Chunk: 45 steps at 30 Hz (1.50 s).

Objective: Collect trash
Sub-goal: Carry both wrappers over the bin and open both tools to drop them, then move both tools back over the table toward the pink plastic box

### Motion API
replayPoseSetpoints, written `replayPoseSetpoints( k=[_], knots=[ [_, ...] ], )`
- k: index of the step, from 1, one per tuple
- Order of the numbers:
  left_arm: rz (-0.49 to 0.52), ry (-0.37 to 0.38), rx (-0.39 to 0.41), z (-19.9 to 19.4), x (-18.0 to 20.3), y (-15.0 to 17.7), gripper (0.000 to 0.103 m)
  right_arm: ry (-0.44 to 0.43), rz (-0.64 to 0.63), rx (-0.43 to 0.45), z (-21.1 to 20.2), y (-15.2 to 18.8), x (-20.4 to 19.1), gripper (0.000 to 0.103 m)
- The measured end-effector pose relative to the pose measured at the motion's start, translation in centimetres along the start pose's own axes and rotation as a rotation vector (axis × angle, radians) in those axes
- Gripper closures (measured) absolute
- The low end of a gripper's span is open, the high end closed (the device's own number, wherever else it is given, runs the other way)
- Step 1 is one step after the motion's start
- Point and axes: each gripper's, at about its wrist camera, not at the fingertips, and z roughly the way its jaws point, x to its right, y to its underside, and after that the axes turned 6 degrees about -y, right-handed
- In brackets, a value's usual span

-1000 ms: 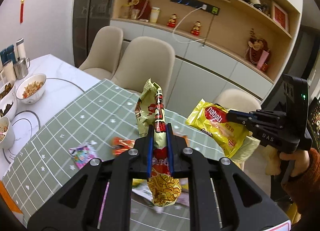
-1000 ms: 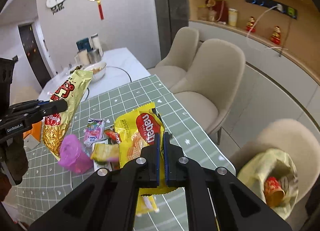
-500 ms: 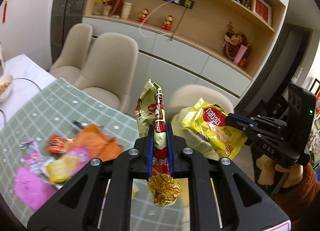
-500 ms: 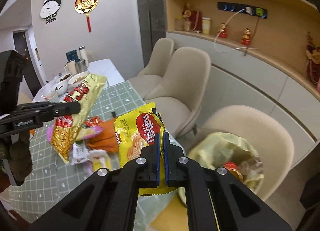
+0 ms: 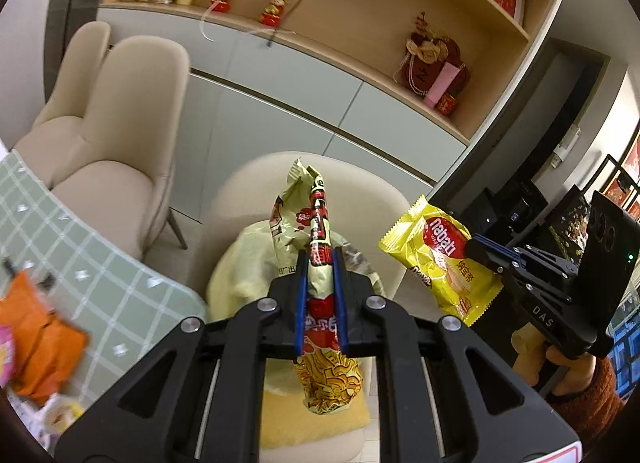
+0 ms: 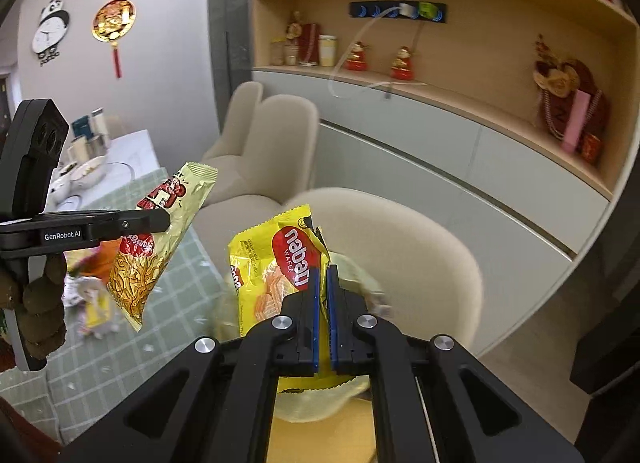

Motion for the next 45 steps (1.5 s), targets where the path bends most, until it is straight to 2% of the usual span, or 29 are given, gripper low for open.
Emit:
replayPoseSetpoints(
  k=[5,9,12,14,17,21,28,35,43,45],
  knots=[
    [-0.029,0.026,-0.032,4.8,1.4,-0.1,0.092,0.015,0.049,-0.008,1.2,0.6,4.2,0.098],
    [-0.005,0.015,-0.06,8.5,2.3,-0.1,0.092,0.019,0.073,-0.017,2.0,1.0,6.0,0.098],
    [-0.023,0.022,-0.09,10.7,2.2,0.2,0.092,0.018,0.085,-0.021,2.7,1.0,7.0,0.098],
    [-0.042,0.028,-0.108,11.7,1.9,0.2,0.08,0.014,0.087,-0.023,3.2,0.9,7.4,0.098],
    [-0.062,0.004,-0.13,12.1,1.4,0.8,0.072,0.002,0.087,-0.021,4.0,0.6,7.5,0.098],
    [-0.049,-0.045,-0.134,11.1,0.9,1.2,0.071,-0.029,0.089,-0.031,5.8,0.1,7.1,0.098],
    [-0.01,-0.211,-0.111,7.1,-0.4,2.7,0.071,-0.113,0.05,-0.09,10.7,0.1,3.6,0.098],
    [-0.076,-0.27,-0.106,3.0,-2.4,4.4,0.07,-0.157,0.059,-0.155,14.4,1.6,1.8,0.098],
    [-0.156,-0.345,-0.146,-0.3,-4.6,7.3,0.07,-0.181,0.117,-0.183,15.3,3.0,1.7,0.096],
    [-0.174,-0.361,-0.157,-1.4,-5.5,8.2,0.069,-0.179,0.123,-0.181,15.0,3.3,1.6,0.093]
  ],
)
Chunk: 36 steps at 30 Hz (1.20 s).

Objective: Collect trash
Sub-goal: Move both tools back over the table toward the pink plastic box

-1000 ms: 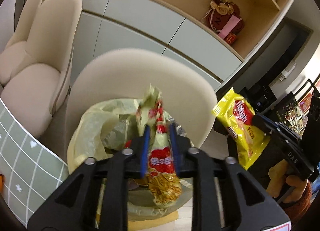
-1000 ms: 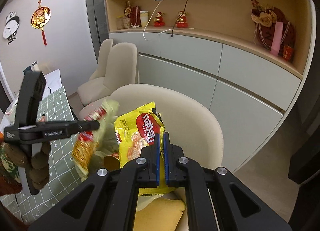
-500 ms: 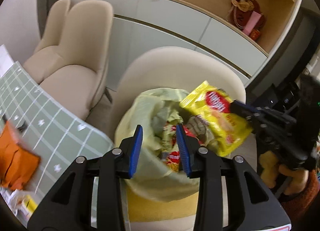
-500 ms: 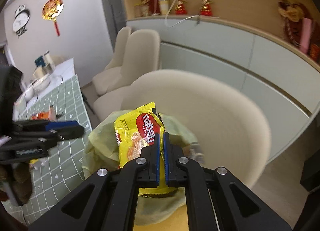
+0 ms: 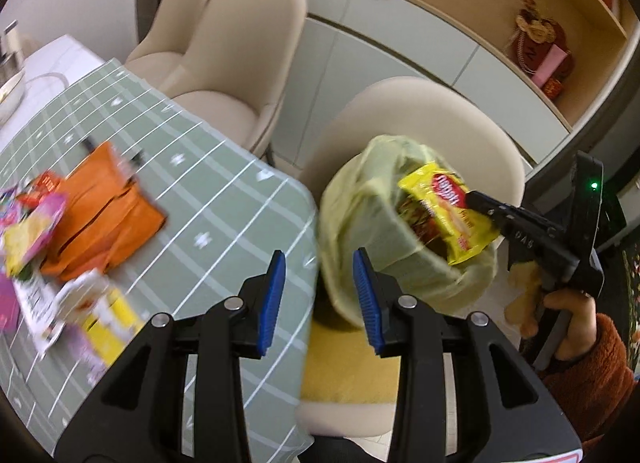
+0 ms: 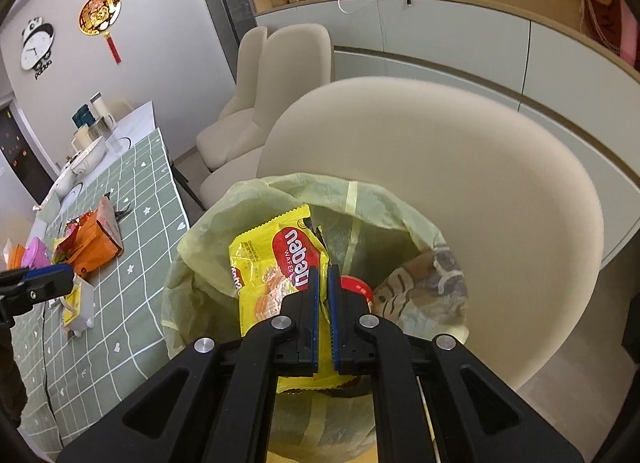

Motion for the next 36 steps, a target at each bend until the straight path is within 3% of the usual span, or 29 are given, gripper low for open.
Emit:
replayPoseSetpoints(
  k=[2,4,11,16,20,24,28,32,36],
  knots=[
    [-0.007,-0.007,-0.008,-0.5,-0.7,0.4,0.069,0.01,0.006,0.013,-0.6,0.2,-0.2,0.074],
    [-0.013,-0.015,-0.008,-1.1,-1.9,1.1,0.069,0.028,0.017,0.038,-1.4,0.6,-0.9,0.066],
    [-0.019,-0.039,0.038,-4.7,-7.3,4.2,0.069,0.082,0.031,0.104,-4.8,1.9,-5.0,0.066],
    [-0.033,-0.085,0.08,-7.7,-12.9,6.9,0.069,0.062,0.012,0.12,-6.6,3.5,-10.6,0.066],
    [-0.072,-0.075,0.114,-9.4,-17.4,8.8,0.066,0.029,-0.009,0.128,-7.4,5.0,-15.7,0.066],
    [-0.035,-0.108,0.166,-10.3,-21.2,10.6,0.065,-0.022,-0.043,0.124,-7.0,6.7,-20.4,0.066],
    [-0.079,-0.045,0.178,-12.2,-24.3,10.4,0.065,-0.082,0.027,0.045,-5.3,7.3,-23.0,0.066],
    [-0.024,-0.051,0.255,-14.0,-26.8,9.5,0.064,-0.09,-0.037,0.044,-4.2,7.5,-26.0,0.066],
    [-0.055,-0.071,0.276,-14.4,-30.5,8.4,0.064,-0.082,-0.092,0.045,-3.4,7.1,-28.4,0.066]
  ],
)
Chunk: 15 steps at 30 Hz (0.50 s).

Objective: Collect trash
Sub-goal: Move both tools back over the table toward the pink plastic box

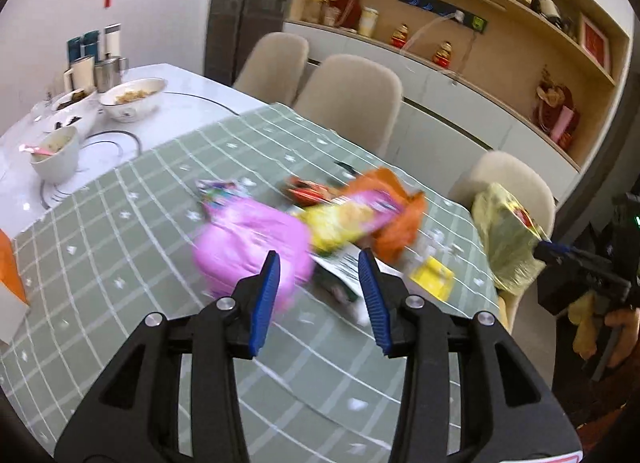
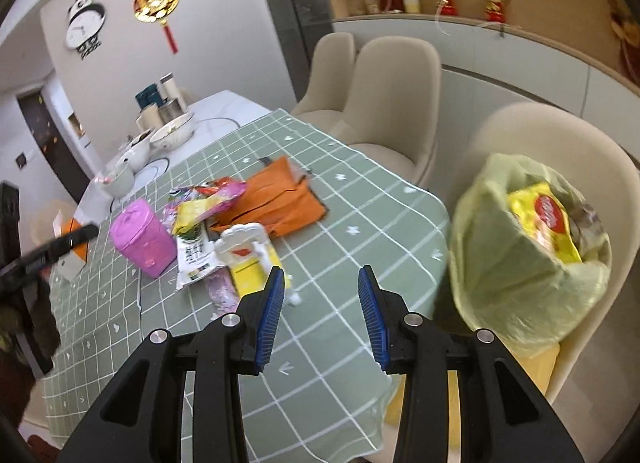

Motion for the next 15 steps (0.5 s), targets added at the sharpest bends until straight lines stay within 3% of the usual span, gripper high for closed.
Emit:
replayPoseSetpoints(
  k=[3,9,15],
  knots=[
    [-0.01,-0.028,0.021,0.7,-3.2,-1.8,0.064,0.033,-0.032,0.028,0.5,-0.6,-0.9,0.066],
    [-0.043,-0.035,-0.059,4.9,-7.9,-4.2,0.064,0.03,-0.034,0.024,2.7,-1.2,-2.2,0.066],
    [-0.062,0.139,-0.053,4.0,-4.5,-3.4,0.064,-0.018,-0.081,-0.017,4.9,-0.3,-4.5,0.066]
  ],
)
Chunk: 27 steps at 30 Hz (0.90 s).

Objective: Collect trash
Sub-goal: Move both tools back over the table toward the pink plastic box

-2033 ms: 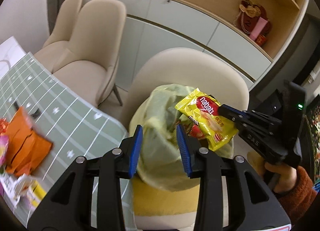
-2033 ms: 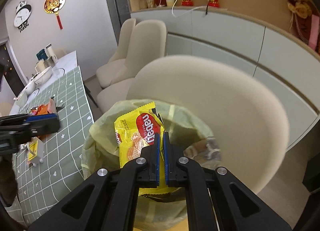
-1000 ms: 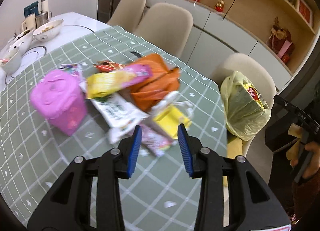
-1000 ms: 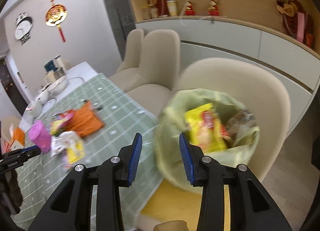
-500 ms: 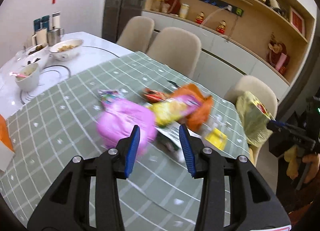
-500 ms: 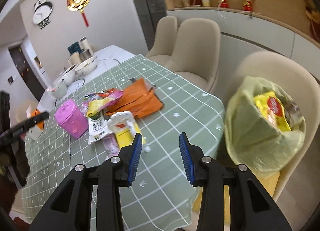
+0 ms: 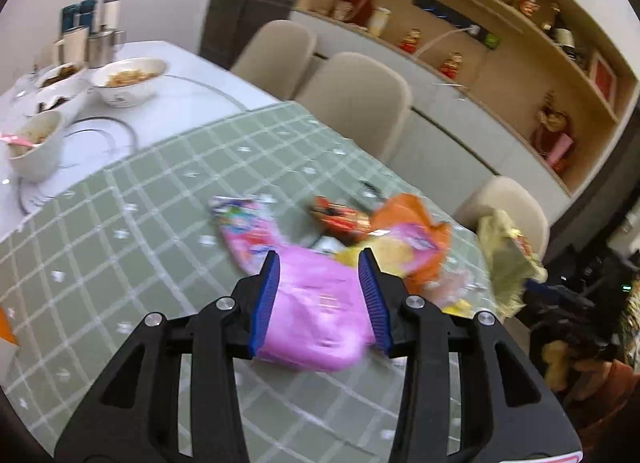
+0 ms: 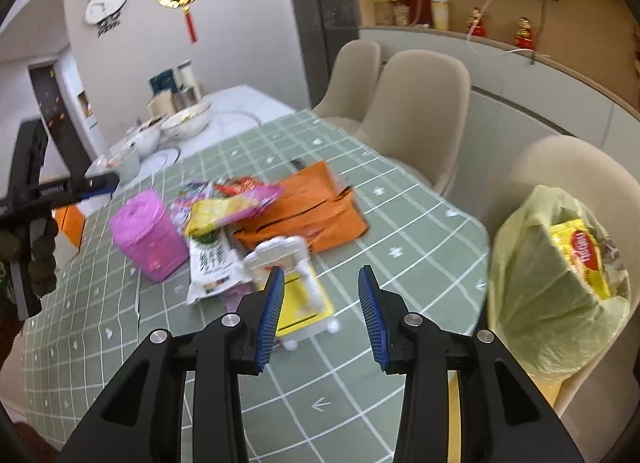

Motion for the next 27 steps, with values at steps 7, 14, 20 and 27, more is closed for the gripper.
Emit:
replayPoseSetpoints(
  k=[7,14,20,27],
  knots=[
    [0.058,0.108,-0.084,3.2,7.1,2.6,0.064,-0.028,0.031,-0.051,2.6,-0.6,0.1,0.066],
    [0.061,0.008,-0.125,7.5,8.7,4.3,0.067,-0.004,0.095,-0.024,2.6,-1.4,2.3,0.066],
    [0.041,-0.059,-0.104,7.6,6.7,3.9,0.067,-0.001,0.118,-0.009,2.7,-1.4,3.3,0.066],
    [-0.155,-0.093,-0.193,10.0,3.7,5.1,0.059,-0.019,0.103,-0.006,3.8,-2.0,2.7,0.066]
  ],
)
